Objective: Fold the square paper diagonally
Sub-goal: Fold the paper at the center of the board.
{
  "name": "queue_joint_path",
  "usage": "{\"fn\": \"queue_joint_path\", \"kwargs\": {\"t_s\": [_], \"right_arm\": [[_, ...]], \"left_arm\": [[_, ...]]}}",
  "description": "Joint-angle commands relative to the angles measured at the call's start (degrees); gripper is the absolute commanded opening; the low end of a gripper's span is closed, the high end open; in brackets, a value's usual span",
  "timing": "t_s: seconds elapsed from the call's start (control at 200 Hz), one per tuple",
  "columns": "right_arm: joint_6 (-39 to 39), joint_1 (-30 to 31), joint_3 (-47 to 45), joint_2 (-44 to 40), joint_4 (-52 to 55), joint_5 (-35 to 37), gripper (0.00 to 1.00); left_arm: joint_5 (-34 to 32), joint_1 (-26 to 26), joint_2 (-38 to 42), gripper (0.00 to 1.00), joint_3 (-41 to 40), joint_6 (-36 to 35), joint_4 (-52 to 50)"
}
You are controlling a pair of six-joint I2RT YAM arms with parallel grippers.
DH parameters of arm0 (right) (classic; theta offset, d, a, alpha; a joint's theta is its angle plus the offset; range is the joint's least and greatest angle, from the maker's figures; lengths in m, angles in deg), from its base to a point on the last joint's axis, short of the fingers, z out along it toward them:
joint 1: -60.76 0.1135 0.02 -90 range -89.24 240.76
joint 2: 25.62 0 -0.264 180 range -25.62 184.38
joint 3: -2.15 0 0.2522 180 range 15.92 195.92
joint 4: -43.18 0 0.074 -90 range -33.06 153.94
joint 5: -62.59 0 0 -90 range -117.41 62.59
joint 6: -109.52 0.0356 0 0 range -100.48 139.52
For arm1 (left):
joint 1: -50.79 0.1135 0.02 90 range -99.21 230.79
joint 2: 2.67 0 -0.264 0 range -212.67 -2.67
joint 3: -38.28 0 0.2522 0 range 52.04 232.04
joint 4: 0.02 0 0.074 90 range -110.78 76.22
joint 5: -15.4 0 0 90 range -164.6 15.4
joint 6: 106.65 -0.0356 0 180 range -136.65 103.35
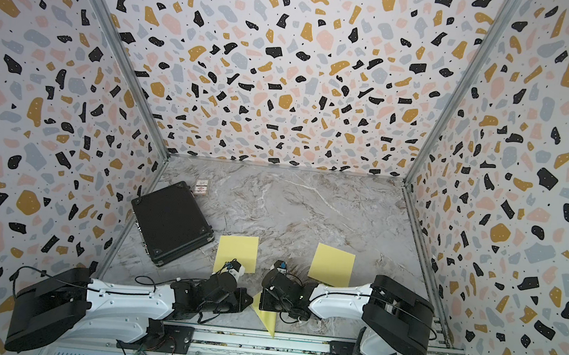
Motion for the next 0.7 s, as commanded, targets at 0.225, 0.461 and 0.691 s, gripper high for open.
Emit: {"fn": "queue_joint_path", "kwargs": {"t_s": [0.225,0.461,0.691], "right_arm": [[-0.5,0.1,-0.6,1.1,2.6,-0.1,0.04],[-0.3,0.1,-0.4,2.1,1.9,-0.7,0.03],[-0.3,0.1,0.0,2.3,2.3,-0.9,0.02]], "left_arm": [[0.1,0.1,4.7,0.28,0.3,-0.5,-1.4],[-1.8,0.1,8.2,0.17,0.0,-1.8,-6.5],[2.1,0.7,9.6,0.05,-0.5,-1.7,-1.4]]}}
